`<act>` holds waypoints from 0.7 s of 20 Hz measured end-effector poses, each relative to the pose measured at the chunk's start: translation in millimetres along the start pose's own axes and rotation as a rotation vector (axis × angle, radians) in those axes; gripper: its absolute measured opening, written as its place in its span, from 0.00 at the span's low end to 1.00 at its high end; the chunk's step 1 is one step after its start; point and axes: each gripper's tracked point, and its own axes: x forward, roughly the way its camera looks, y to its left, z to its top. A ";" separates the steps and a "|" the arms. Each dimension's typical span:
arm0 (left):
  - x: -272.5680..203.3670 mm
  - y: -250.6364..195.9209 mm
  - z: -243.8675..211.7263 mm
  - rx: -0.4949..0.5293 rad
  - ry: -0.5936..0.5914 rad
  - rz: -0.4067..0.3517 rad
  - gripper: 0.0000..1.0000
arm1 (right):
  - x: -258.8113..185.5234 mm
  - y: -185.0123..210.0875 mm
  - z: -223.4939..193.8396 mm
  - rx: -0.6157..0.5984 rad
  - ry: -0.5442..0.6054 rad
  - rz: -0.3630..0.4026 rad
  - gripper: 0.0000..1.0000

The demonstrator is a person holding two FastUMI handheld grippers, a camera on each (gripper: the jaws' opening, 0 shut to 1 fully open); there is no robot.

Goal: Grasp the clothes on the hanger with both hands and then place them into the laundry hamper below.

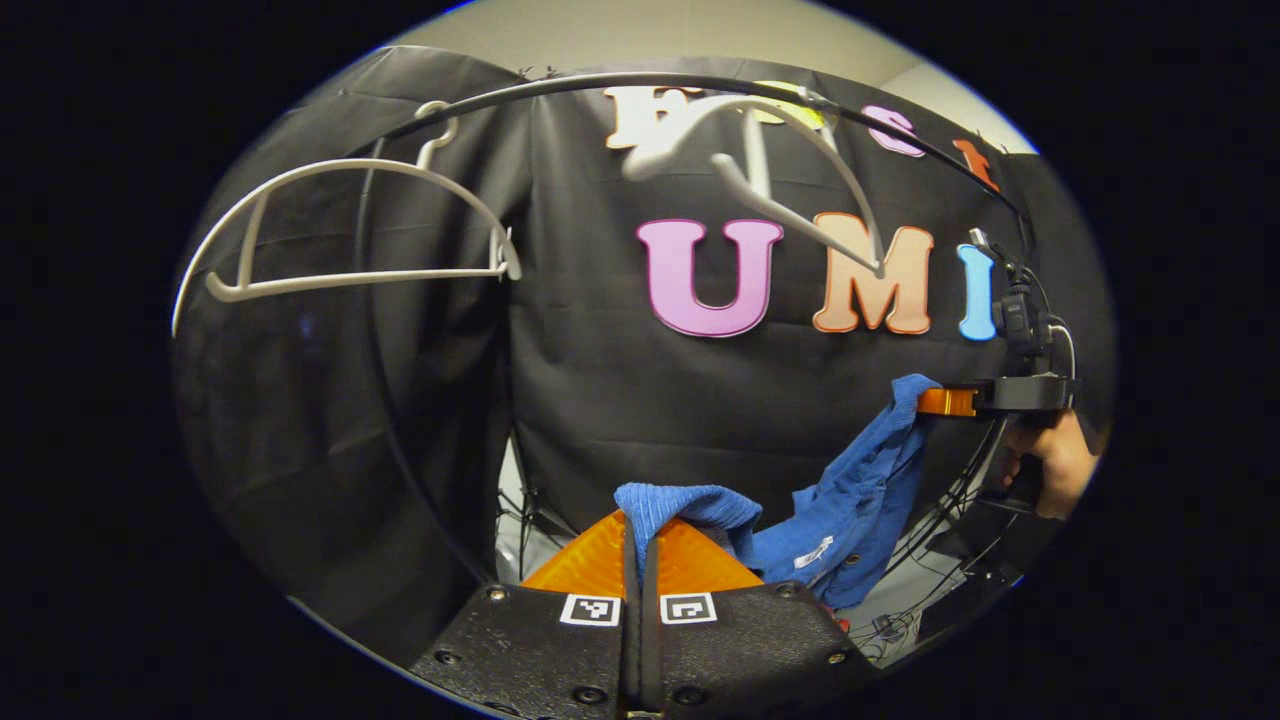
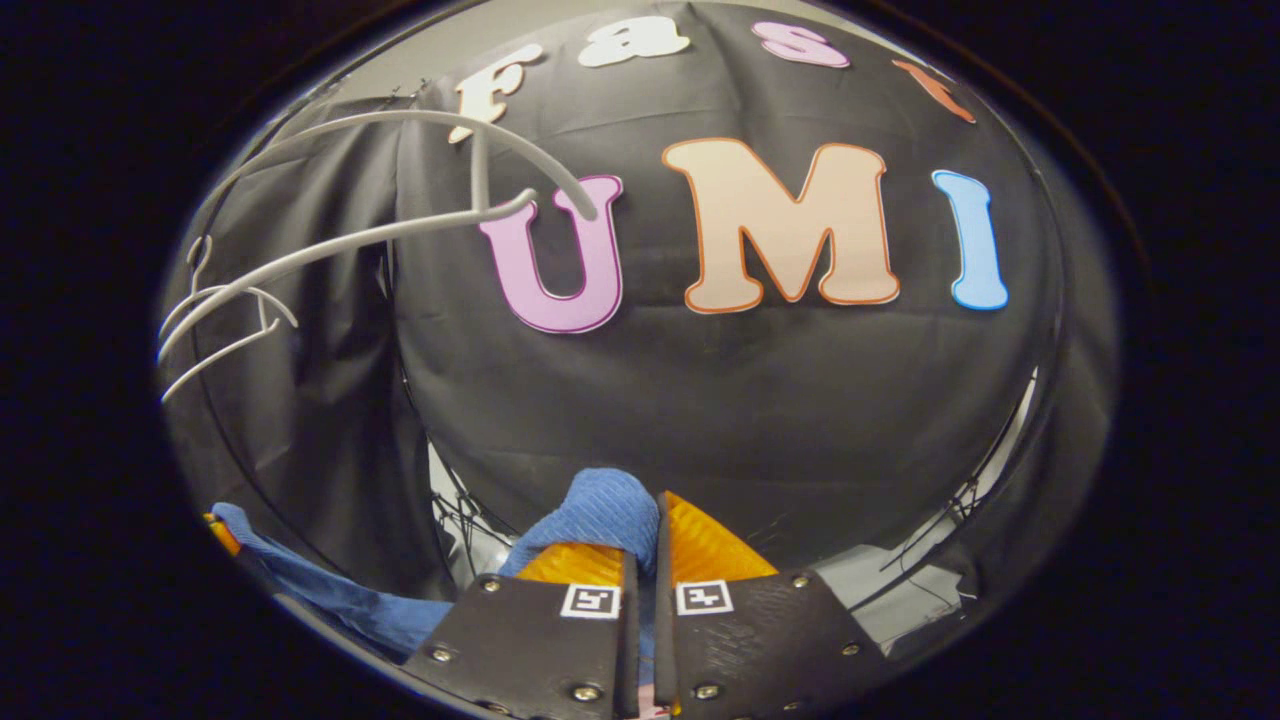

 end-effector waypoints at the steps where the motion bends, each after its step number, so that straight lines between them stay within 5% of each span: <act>1: 3.5 -5.8 0.0 0.001 -0.006 -0.019 0.00 | -8.9 2.5 -0.4 -0.004 0.000 -0.005 0.06; 14: 43.3 -90.9 25.0 0.022 -0.076 -0.260 0.01 | -51.7 70.2 -8.9 0.037 0.007 0.045 0.06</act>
